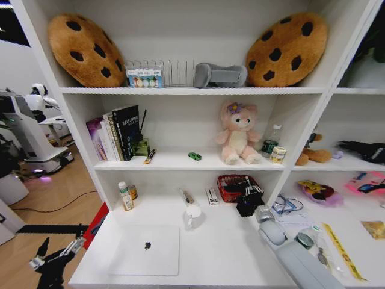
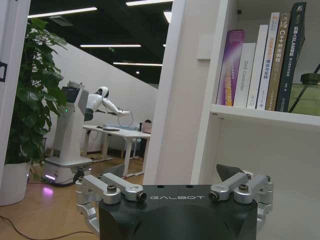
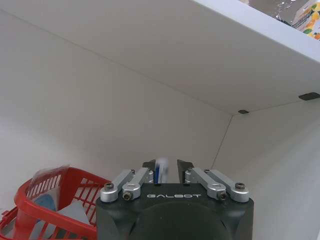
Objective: Organize the objects on the table.
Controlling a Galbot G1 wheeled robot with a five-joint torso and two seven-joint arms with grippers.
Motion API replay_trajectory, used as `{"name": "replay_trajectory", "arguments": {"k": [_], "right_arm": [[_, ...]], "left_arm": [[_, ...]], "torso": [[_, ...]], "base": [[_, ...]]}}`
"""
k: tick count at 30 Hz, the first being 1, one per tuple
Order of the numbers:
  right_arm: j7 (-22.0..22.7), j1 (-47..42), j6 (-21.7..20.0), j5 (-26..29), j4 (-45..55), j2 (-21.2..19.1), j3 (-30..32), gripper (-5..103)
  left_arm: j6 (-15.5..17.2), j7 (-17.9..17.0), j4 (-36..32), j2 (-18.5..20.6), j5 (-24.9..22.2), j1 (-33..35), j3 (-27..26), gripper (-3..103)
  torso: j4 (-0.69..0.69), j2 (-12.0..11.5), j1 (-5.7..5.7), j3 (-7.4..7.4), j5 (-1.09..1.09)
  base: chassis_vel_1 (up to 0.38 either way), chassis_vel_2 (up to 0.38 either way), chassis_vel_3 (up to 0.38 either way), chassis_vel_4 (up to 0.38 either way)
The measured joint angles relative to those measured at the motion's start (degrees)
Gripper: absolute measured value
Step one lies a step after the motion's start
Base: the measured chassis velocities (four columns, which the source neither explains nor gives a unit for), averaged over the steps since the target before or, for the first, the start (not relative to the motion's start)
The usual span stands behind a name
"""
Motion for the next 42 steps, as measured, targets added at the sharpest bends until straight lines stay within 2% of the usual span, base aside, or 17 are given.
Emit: {"name": "replay_trajectory", "arguments": {"k": [1, 2, 4, 7, 8, 10, 12, 14, 15, 17, 18, 21, 32, 34, 36, 39, 42], "right_arm": [[-0.02, -0.06, 0.0, -0.05, 0.05, 0.02, 0.02, 25], [-0.04, -0.17, 0.0, -0.15, 0.13, 0.1, 0.04, 36], [-0.04, -0.25, 0.0, -0.15, 0.23, 0.11, 0.05, 36], [0.06, -0.6, -0.05, -0.06, 0.83, 0.08, 0.3, 52], [0.06, -0.6, -0.05, -0.06, 0.83, 0.08, 0.3, 52], [0.38, -1.82, -0.52, 0.78, 3.27, -0.31, 1.1, 65], [0.72, -2.94, -1.09, 1.53, 5.27, -0.65, 1.74, 65], [1.14, -6.94, -2.19, 3.16, 10.68, -1.48, 3.72, 76], [1.14, -6.94, -2.19, 3.16, 10.68, -1.48, 3.72, 76], [0.93, -12.05, -1.91, 4.21, 15.04, -1.92, 5.96, 86], [0.93, -12.05, -1.91, 4.21, 15.04, -1.92, 5.96, 86], [-0.29, -20.96, -1.47, 4.27, 21.31, -1.9, 10.52, 99], [-3.07, -38.25, -0.19, 4.87, 32.74, 0.08, 22.04, 100], [-3.32, -44.45, 1.41, 3.23, 36.42, 1.89, 25.42, 100], [-3.32, -45.43, 1.79, 2.7, 37.01, 2.33, 25.94, 100], [-1.07, -50.85, 2.84, -1.71, 39.66, 5.69, 27.36, 100], [0.11, -52.23, 3.2, -3.18, 40.18, 7.38, 27.32, 100]], "left_arm": [[0.0, 0.0, 0.02, 0.0, 0.01, -0.02, 0.04, 100], [0.0, 0.0, 0.04, -0.01, 0.02, -0.12, 0.1, 100], [0.0, -0.01, 0.04, -0.01, 0.02, -0.16, 0.11, 100], [0.0, -0.05, 0.04, 0.05, 0.0, -0.23, 0.02, 100], [0.0, -0.05, 0.04, 0.05, 0.0, -0.23, 0.02, 100], [0.0, -0.1, -0.23, 0.23, -0.07, -0.15, -0.27, 100], [0.01, -0.09, -0.5, 0.35, -0.14, -0.04, -0.42, 100], [0.07, -0.1, -0.94, 0.5, -0.24, 0.1, -0.64, 100], [0.07, -0.1, -0.94, 0.5, -0.24, 0.1, -0.64, 100], [0.1, -0.14, -1.05, 0.48, -0.21, 0.15, -0.67, 100], [0.1, -0.14, -1.05, 0.48, -0.21, 0.15, -0.67, 100], [0.1, -0.14, -1.1, 0.21, -0.08, 0.2, -0.71, 100], [-0.97, -0.18, -0.87, -0.04, -0.57, 1.07, -2.34, 100], [-1.47, 0.16, -0.88, -0.16, -0.77, 1.42, -2.54, 100], [-1.55, 0.21, -0.88, -0.19, -0.81, 1.46, -2.55, 100], [-1.9, 0.41, -0.51, -0.38, -0.86, 1.54, -2.16, 100], [-1.91, 0.42, -0.16, -0.39, -0.72, 1.31, -1.79, 100]], "torso": [[0.0, 0.0, 0.0, 0.0, 0.0], [0.0, 0.0, 0.0, 0.0, 0.01], [0.0, 0.0, 0.0, 0.0, 0.0], [0.0, 0.0, 0.0, 0.0, 0.0], [0.0, 0.0, 0.0, 0.0, 0.0], [0.01, 0.0, 0.0, 0.0, 0.0], [0.02, 0.0, 0.0, 0.0, 0.0], [0.01, 0.0, 0.0, 0.0, 0.0], [0.01, 0.0, 0.0, 0.0, 0.0], [0.0, 0.0, 0.0, 0.0, 0.0], [0.0, 0.0, 0.0, 0.0, 0.0], [-0.01, 0.0, 0.0, -0.01, 0.0], [0.01, 0.0, 0.0, -0.01, -0.01], [-0.02, 0.01, 0.0, -0.01, 0.0], [-0.01, 0.01, 0.0, -0.01, -0.01], [0.0, 0.01, -0.01, -0.01, 0.0], [0.0, 0.0, 0.0, -0.01, -0.01]], "base": [[0.0, 0.0, 0.0, 0.0], [0.0, 0.0, 0.0, 0.0], [0.0, 0.0, 0.0, 0.0], [0.0, 0.0, 0.0, 0.0], [0.0, 0.0, 0.0, 0.0], [0.0, 0.0, 0.0, 0.0], [0.0, 0.0, 0.0, 0.0], [0.0, 0.0, 0.0, 0.0], [0.0, 0.0, 0.0, 0.0], [0.0, 0.0, 0.0, 0.0], [0.0, 0.0, 0.0, 0.0], [0.0, 0.0, 0.0, 0.0], [0.0, 0.0, 0.0, 0.0], [0.0, 0.0, 0.0, 0.0], [0.0, 0.0, 0.0, 0.0], [0.0, 0.0, 0.0, 0.0], [0.0, 0.0, 0.0, 0.0]]}}
